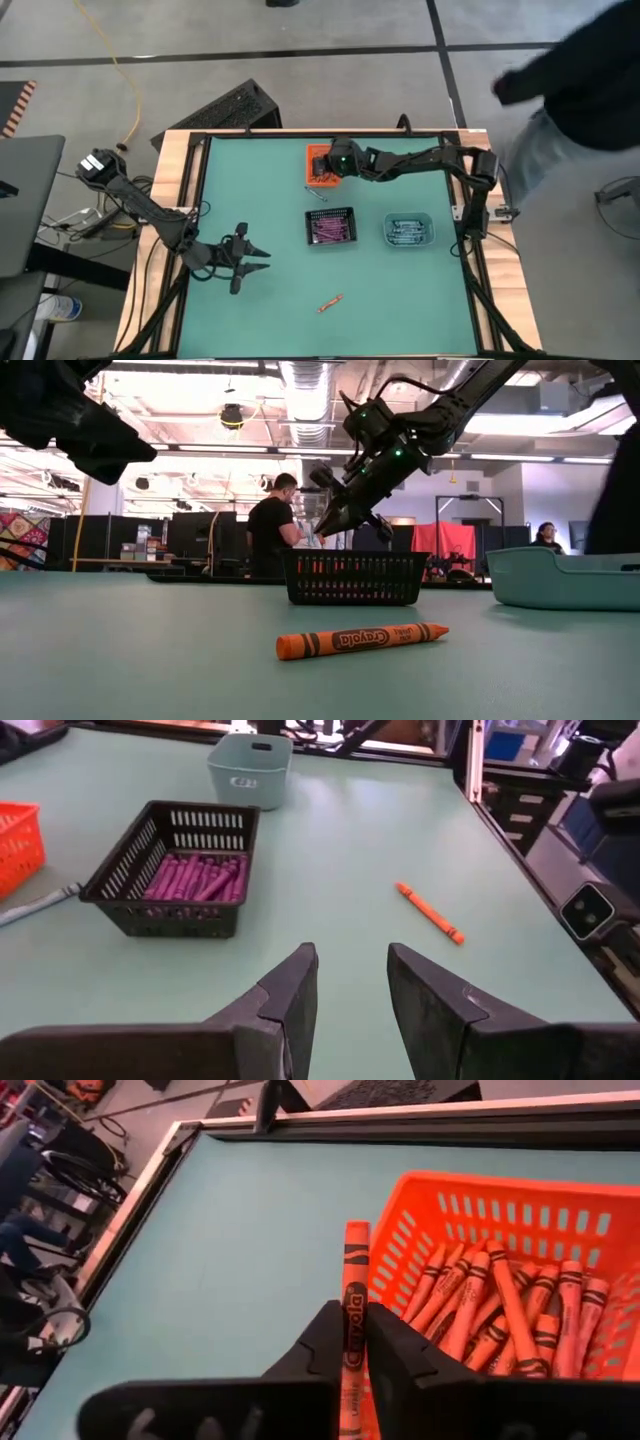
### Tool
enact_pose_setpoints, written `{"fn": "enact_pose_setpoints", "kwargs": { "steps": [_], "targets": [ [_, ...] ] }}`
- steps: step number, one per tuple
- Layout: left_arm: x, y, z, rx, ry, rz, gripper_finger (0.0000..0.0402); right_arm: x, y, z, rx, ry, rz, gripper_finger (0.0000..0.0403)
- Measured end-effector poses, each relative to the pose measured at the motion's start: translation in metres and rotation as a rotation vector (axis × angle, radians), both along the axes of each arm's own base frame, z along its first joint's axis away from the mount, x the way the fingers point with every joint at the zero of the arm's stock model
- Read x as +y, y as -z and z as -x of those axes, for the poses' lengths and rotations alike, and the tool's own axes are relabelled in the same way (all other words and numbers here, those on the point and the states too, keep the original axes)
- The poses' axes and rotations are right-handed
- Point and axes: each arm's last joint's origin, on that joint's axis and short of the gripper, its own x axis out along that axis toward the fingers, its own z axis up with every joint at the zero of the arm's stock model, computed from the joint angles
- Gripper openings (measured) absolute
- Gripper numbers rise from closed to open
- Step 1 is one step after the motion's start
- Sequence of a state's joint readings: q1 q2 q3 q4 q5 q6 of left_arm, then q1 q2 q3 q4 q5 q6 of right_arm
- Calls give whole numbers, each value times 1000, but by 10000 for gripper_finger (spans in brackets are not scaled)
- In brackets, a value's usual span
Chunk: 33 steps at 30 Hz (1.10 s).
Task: Sort crayons
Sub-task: Put the orange crayon into the orange bin, then put the blue crayon into the green bin
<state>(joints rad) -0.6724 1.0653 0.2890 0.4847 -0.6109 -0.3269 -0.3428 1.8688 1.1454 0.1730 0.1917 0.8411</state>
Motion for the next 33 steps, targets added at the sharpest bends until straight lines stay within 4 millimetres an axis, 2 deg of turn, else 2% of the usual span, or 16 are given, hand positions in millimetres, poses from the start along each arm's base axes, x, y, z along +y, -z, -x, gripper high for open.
{"fn": "enact_pose_setpoints", "kwargs": {
  "steps": [14,20,24,30,33],
  "targets": [
    [1,-1,0,-12,-45,32,112,0,-4,-1,-19,-19,32,138],
    [1,0,0,1,-33,39,112,3,-9,-4,-10,-171,121,178],
    [1,0,0,3,-30,23,112,18,-15,-7,16,-278,206,187],
    [1,3,1,30,-36,22,112,46,-58,0,-49,-377,340,181],
    [2,6,2,57,-46,34,112,73,-83,10,-45,-466,407,177]
  ]
}}
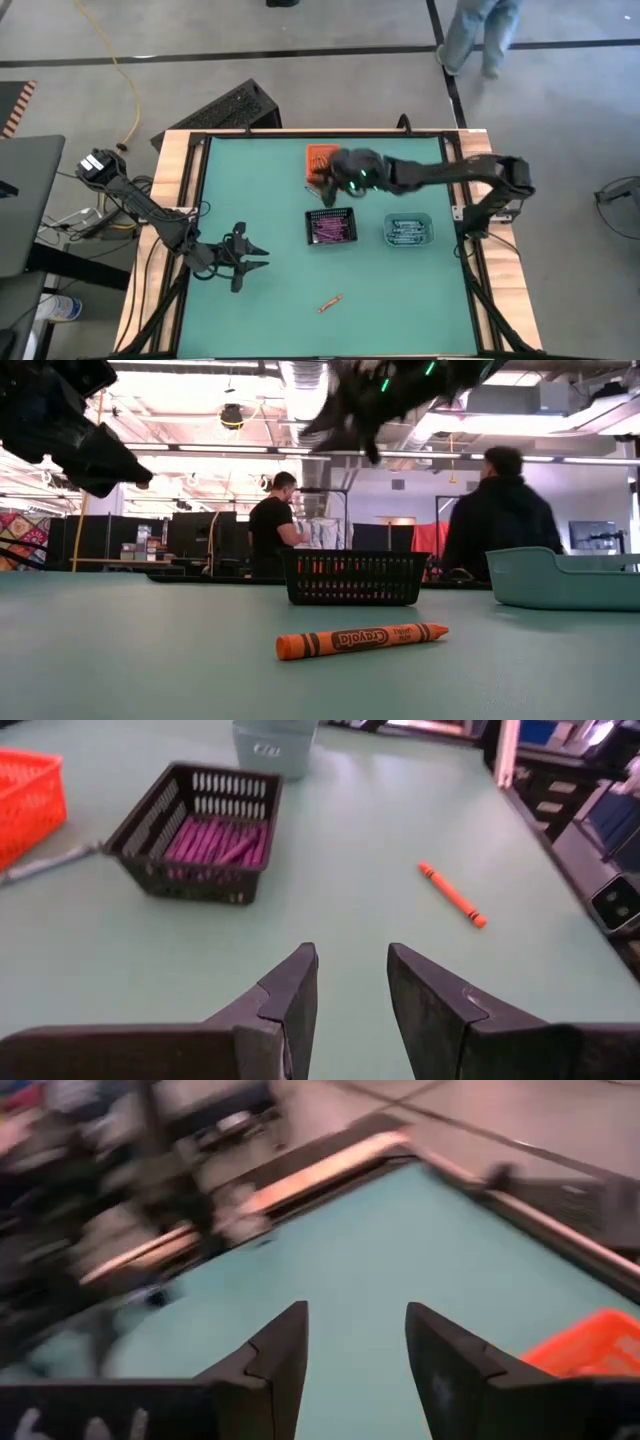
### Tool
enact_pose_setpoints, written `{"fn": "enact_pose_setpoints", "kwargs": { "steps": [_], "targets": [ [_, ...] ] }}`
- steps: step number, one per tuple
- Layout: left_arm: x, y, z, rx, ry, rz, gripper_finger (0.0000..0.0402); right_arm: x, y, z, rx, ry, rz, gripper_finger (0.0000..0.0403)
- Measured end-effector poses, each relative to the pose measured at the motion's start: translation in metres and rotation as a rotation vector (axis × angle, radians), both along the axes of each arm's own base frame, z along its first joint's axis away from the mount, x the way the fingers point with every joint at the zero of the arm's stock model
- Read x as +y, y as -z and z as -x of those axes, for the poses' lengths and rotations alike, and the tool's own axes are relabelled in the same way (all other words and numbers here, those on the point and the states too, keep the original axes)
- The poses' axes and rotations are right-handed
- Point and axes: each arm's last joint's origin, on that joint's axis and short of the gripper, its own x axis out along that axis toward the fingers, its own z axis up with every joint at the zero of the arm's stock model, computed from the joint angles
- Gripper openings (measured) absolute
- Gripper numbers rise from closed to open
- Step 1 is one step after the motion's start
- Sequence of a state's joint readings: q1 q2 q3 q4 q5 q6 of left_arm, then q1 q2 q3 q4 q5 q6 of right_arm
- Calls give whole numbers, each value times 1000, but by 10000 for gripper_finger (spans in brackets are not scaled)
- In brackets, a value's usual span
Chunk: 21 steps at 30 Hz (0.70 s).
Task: Sort crayons
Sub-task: Put the blue crayon into the green bin
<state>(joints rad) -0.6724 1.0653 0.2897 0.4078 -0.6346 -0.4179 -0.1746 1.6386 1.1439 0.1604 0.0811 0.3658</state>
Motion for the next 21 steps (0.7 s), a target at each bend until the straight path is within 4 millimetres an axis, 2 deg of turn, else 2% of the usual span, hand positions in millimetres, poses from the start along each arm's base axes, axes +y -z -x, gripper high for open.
{"fn": "enact_pose_setpoints", "kwargs": {
  "steps": [4,7,12,15,19,21],
  "targets": [
    [2,5,2,43,-24,10,112,55,-19,18,48,-174,91,176],
    [2,6,2,49,-39,8,112,104,-15,29,99,-277,143,176],
    [7,6,0,39,-100,-48,112,189,11,50,168,-482,197,176],
    [10,5,-8,26,-72,-36,112,232,28,60,199,-604,220,176],
    [6,6,-22,0,78,-4,112,269,54,66,252,-699,250,176],
    [7,8,-29,16,65,-29,112,282,64,65,272,-725,261,176]
  ]
}}
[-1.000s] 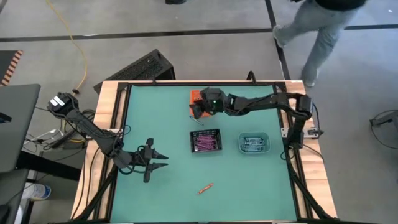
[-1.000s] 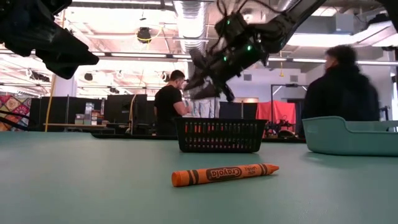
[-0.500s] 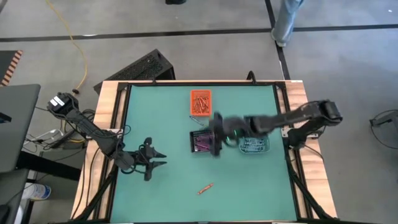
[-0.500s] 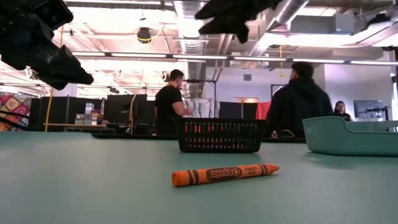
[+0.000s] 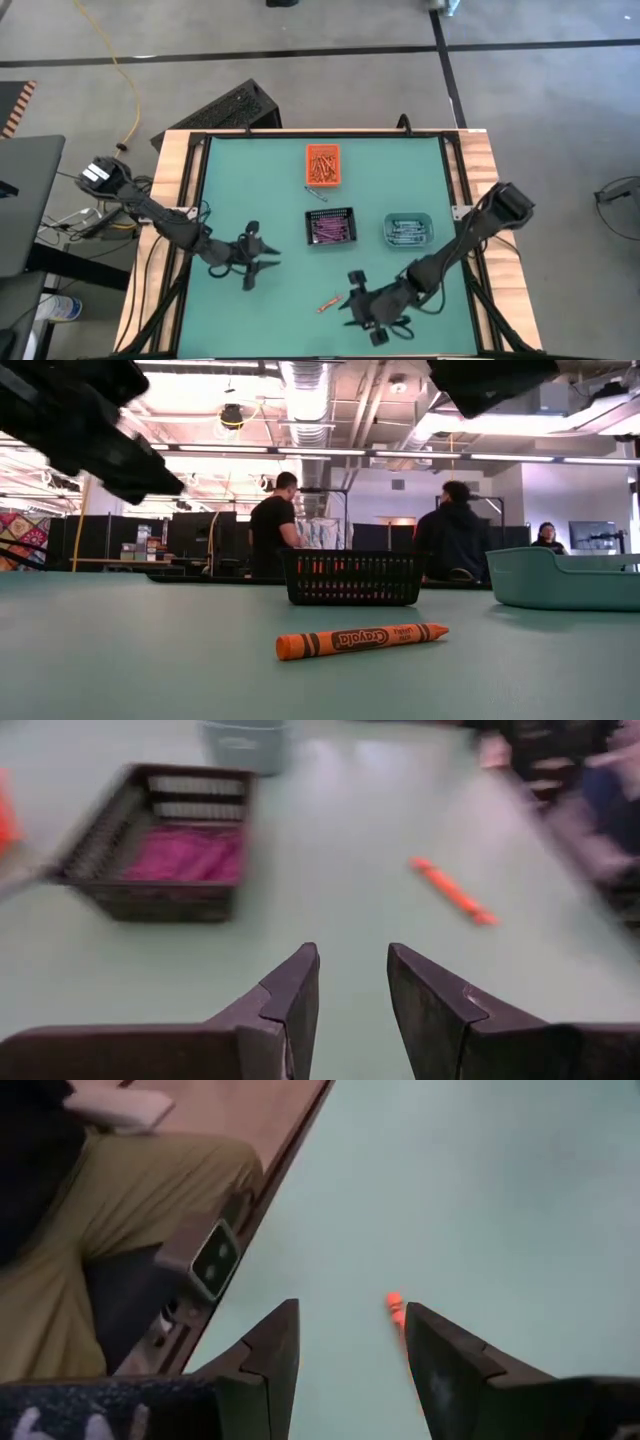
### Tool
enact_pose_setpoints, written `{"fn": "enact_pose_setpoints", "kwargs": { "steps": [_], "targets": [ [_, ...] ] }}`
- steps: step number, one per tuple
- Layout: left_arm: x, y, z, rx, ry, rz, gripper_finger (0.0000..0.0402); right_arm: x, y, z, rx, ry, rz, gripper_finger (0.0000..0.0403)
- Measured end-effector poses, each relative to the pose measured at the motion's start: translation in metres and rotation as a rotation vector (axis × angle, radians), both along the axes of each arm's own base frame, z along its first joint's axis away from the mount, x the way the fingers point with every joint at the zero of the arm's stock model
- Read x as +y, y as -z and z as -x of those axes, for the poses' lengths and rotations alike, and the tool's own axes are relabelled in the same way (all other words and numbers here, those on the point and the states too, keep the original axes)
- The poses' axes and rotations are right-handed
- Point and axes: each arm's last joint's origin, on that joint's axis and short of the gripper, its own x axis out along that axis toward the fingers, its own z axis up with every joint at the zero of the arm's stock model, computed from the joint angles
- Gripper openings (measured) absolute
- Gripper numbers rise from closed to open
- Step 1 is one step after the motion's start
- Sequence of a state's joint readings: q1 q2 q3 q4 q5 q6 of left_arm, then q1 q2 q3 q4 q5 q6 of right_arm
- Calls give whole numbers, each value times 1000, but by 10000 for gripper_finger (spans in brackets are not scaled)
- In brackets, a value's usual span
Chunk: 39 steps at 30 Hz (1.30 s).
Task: Sort crayons
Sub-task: Put the blue crayon into the green bin
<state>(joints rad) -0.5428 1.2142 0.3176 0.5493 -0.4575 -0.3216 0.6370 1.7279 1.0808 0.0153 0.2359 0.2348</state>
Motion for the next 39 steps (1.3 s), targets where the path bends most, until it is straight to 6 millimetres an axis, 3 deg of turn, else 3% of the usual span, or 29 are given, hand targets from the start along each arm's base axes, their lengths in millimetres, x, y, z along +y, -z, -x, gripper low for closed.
{"fn": "enact_pose_setpoints", "kwargs": {
  "steps": [5,10,13,17,21,24,31,35,39],
  "targets": [
    [21,-1,-26,63,-126,-152,112,17,13,-5,24,-30,24,175],
    [53,-27,-56,130,-159,-316,112,21,10,-8,15,-34,19,175],
    [81,-42,-69,221,-173,-436,112,20,11,-8,22,-35,29,175],
    [126,-56,-89,276,-126,-474,112,16,10,-10,3,-42,72,175],
    [164,-57,-110,276,-30,-501,112,11,10,-11,-31,26,185,175],
    [183,-44,-125,322,53,-531,112,6,8,-2,-36,146,333,175],
    [201,-9,-163,489,115,-615,112,15,-20,42,-107,238,538,175],
    [205,-11,-175,584,110,-641,112,25,-28,64,-181,263,587,175],
    [206,-9,-180,623,167,-645,112,31,-23,79,-219,273,634,175]
  ]
}}
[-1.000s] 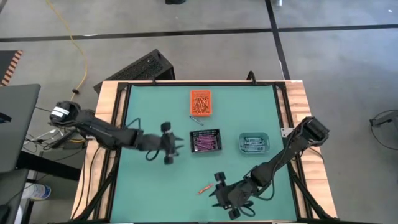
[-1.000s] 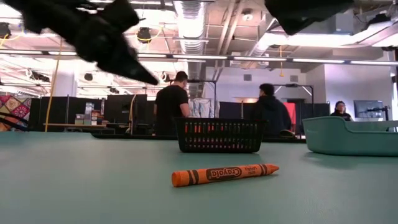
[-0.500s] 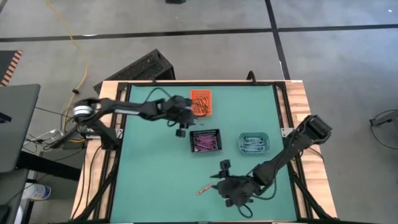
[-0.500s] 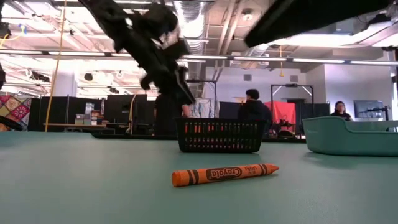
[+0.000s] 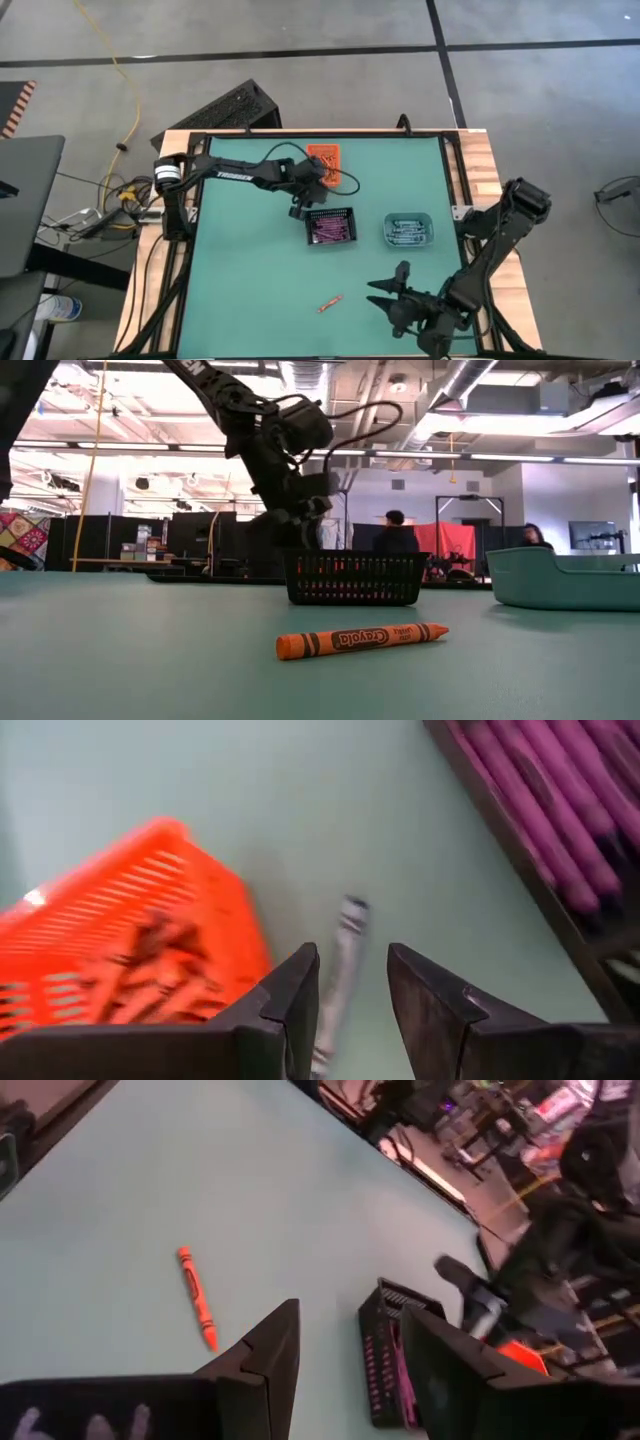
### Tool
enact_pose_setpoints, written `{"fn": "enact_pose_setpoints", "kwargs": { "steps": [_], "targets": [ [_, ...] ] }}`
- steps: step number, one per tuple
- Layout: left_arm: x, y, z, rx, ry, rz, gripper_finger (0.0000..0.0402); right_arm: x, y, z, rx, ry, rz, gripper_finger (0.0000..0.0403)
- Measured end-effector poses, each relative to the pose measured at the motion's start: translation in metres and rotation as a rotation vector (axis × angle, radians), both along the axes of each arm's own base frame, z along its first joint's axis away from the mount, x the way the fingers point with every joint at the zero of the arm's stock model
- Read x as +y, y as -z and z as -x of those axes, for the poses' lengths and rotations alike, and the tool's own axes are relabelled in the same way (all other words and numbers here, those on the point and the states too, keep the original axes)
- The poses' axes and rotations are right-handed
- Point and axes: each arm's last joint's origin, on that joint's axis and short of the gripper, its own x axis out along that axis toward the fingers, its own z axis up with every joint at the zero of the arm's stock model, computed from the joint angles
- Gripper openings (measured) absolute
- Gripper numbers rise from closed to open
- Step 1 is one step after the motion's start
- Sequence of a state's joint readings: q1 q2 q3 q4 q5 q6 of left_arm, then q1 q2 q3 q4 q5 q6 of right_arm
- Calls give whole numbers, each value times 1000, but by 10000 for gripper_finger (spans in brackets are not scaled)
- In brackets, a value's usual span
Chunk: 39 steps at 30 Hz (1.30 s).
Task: Sort crayons
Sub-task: Put the blue crayon into the green bin
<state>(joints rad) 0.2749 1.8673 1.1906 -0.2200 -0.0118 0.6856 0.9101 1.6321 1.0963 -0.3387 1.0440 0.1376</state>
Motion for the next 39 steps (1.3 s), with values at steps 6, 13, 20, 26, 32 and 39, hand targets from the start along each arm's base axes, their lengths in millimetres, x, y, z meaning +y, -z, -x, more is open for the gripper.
{"fn": "enact_pose_setpoints", "kwargs": {
  "steps": [6,13,20,26,32,39],
  "targets": [
    [3,21,2,125,2,34,112,-2,10,8,-66,79,-18,175],
    [4,28,-1,141,17,-9,112,-3,10,7,-79,94,-24,175],
    [4,28,-2,129,32,-23,112,-6,11,4,-75,105,-27,175],
    [7,26,-5,93,32,-42,112,-6,11,2,-59,96,-39,175],
    [17,28,0,86,-1,37,112,-6,11,2,-58,95,-39,175],
    [23,35,14,202,-40,150,112,-6,11,2,-52,83,-19,175]
  ]
}}
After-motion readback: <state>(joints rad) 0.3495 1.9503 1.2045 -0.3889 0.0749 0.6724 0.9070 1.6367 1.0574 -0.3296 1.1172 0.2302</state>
